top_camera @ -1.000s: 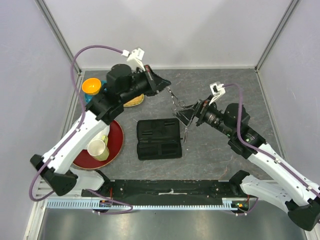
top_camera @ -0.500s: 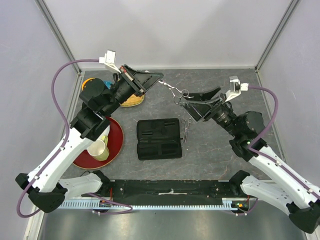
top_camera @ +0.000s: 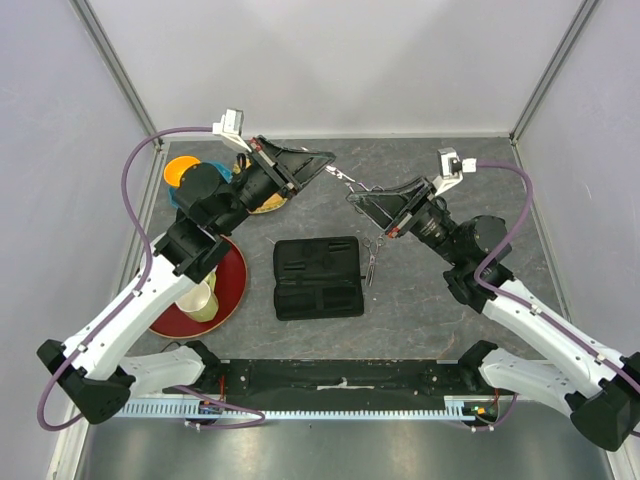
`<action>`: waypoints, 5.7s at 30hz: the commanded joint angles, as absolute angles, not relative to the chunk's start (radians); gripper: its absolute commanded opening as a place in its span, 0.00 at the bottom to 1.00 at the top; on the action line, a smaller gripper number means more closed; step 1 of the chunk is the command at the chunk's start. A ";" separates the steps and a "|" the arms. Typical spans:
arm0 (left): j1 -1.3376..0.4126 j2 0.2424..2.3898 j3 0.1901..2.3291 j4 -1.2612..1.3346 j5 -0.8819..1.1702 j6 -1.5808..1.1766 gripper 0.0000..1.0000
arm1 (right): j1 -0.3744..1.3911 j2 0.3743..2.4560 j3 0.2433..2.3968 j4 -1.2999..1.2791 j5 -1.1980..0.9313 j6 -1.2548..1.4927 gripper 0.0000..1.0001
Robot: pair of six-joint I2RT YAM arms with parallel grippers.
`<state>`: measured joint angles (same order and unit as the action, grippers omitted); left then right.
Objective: Sort the hair-cutting tools
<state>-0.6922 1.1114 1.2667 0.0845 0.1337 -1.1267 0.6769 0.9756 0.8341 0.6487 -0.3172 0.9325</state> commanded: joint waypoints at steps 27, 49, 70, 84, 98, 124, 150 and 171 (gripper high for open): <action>-0.445 1.155 0.894 -0.321 0.161 -0.715 0.71 | 0.445 1.111 0.697 -0.046 -0.555 0.474 0.00; -0.387 1.673 1.008 -0.179 0.212 -0.677 0.58 | 0.328 1.368 0.511 0.365 -0.749 0.552 0.00; -0.387 1.743 1.002 -0.184 0.229 -0.644 0.54 | 0.310 1.537 0.531 0.489 -0.779 0.538 0.00; -0.387 1.763 1.003 -0.181 0.242 -0.644 0.53 | 0.316 1.623 0.497 0.758 -0.885 0.707 0.00; -0.388 1.763 0.997 -0.178 0.250 -0.649 0.51 | 0.374 1.713 0.506 0.799 -0.859 0.710 0.00; -0.390 1.759 0.960 -0.166 0.245 -0.657 0.49 | 0.494 1.821 0.446 1.167 -0.762 0.928 0.00; -0.393 1.726 0.897 -0.115 0.233 -0.696 0.48 | 0.664 1.951 0.268 1.620 -0.397 1.150 0.00; -0.396 1.572 0.919 -0.251 0.020 -0.621 0.69 | 0.721 1.637 0.348 0.854 -0.273 0.993 0.80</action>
